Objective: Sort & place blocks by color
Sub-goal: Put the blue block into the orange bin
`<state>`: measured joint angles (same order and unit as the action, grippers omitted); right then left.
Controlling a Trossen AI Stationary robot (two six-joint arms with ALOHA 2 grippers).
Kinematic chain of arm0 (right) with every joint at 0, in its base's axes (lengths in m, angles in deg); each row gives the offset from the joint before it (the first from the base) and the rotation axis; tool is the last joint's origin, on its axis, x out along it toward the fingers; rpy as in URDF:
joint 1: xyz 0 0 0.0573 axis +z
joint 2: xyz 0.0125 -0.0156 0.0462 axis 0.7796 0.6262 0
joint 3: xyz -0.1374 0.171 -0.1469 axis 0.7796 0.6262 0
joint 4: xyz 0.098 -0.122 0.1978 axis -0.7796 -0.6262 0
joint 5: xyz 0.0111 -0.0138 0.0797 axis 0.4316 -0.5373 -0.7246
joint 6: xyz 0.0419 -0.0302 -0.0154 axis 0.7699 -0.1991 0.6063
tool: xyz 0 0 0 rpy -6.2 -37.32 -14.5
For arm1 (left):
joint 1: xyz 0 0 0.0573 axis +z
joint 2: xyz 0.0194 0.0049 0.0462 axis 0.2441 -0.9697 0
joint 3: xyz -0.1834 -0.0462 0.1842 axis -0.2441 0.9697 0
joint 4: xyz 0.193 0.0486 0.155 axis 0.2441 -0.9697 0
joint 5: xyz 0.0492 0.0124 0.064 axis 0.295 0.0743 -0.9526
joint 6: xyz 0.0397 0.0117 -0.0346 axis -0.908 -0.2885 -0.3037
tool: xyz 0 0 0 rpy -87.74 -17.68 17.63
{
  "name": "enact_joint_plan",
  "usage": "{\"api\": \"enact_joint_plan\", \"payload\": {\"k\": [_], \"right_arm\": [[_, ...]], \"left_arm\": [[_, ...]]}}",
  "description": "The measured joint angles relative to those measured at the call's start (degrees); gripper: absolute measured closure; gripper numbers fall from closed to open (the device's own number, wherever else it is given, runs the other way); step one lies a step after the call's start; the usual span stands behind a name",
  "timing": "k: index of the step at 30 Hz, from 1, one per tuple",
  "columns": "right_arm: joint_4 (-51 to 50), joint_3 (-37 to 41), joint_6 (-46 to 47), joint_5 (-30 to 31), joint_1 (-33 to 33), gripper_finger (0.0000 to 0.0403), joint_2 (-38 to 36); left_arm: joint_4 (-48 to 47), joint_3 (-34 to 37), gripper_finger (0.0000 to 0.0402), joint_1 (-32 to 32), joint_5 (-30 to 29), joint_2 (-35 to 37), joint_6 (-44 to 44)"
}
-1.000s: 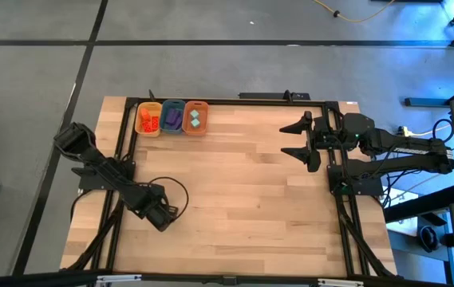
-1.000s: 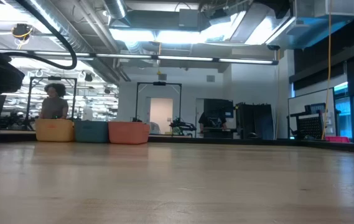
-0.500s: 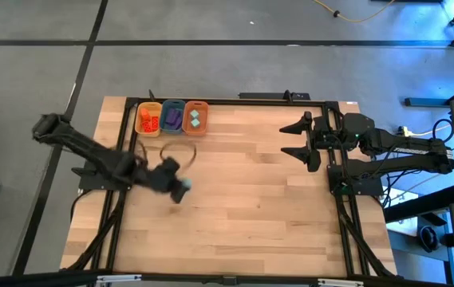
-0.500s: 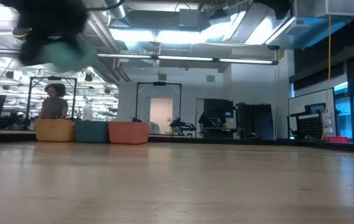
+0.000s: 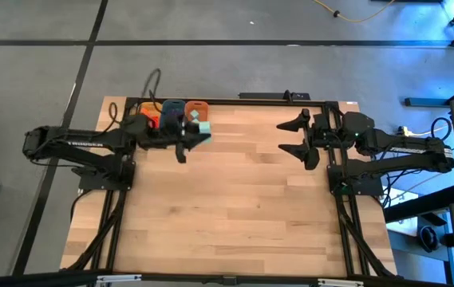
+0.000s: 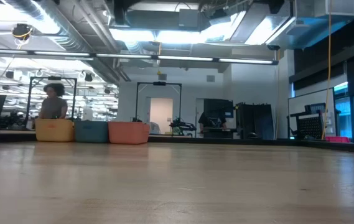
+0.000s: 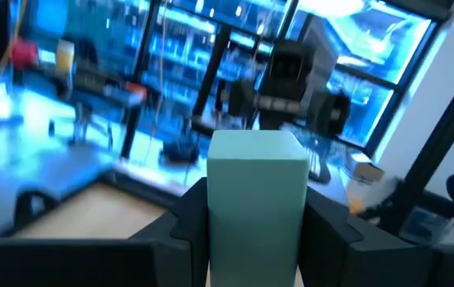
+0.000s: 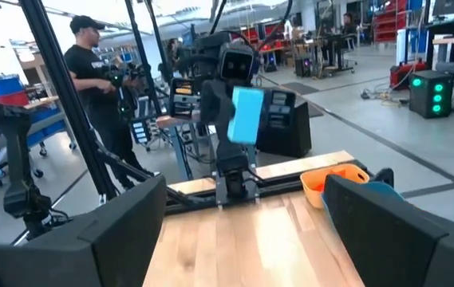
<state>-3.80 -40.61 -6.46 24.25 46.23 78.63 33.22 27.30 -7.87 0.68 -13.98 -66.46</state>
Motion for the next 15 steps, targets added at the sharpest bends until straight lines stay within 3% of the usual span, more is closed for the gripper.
{"api": "enact_joint_plan", "payload": {"k": [15], "right_arm": [[2.27,0.02,4.58,-0.02,0.0,0.0059,3.84]], "left_arm": [[-1.88,-2.24,0.028,0.48,6.84,0.47,-4.44]]}}
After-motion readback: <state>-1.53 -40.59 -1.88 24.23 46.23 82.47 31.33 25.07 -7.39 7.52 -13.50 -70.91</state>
